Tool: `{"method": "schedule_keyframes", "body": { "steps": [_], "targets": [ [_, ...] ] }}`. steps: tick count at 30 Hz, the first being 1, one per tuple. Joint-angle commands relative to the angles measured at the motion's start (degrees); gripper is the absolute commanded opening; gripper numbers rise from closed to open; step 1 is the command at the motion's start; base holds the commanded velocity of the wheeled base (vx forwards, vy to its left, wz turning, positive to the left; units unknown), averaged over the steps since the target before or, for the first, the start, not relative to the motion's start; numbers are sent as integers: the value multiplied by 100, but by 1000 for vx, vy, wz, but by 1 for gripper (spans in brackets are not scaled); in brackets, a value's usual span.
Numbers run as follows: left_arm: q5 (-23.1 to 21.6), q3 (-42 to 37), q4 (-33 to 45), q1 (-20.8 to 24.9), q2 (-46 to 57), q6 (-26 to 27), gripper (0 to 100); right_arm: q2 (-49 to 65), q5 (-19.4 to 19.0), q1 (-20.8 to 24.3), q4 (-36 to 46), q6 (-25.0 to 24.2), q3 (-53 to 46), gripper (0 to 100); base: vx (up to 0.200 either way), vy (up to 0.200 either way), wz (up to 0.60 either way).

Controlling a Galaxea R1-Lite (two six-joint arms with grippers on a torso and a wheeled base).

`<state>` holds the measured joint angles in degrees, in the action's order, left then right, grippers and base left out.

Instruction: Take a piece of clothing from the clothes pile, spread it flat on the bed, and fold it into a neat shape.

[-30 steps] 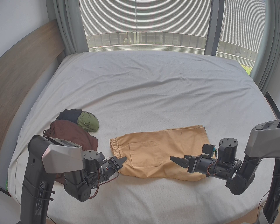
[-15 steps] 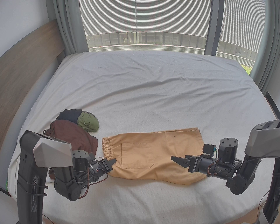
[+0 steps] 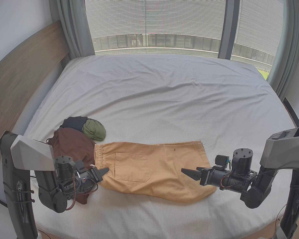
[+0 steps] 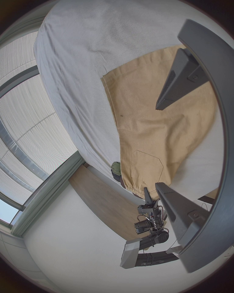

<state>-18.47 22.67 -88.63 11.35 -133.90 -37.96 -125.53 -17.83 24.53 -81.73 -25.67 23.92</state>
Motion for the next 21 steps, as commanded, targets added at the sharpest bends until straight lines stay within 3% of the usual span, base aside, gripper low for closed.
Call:
{"method": "schedule_keyframes", "body": {
  "steps": [1, 21],
  "targets": [
    [-69, -281, -6, -238, 242, 96, 0, -60, -1, 17, -10, 1, -1, 100, 0, 0, 0],
    [-236, -562, -6, -713, 374, 615, 0, -306, 17, 61, -318, 1, -19, 100, 0, 0, 0]
  ]
}}
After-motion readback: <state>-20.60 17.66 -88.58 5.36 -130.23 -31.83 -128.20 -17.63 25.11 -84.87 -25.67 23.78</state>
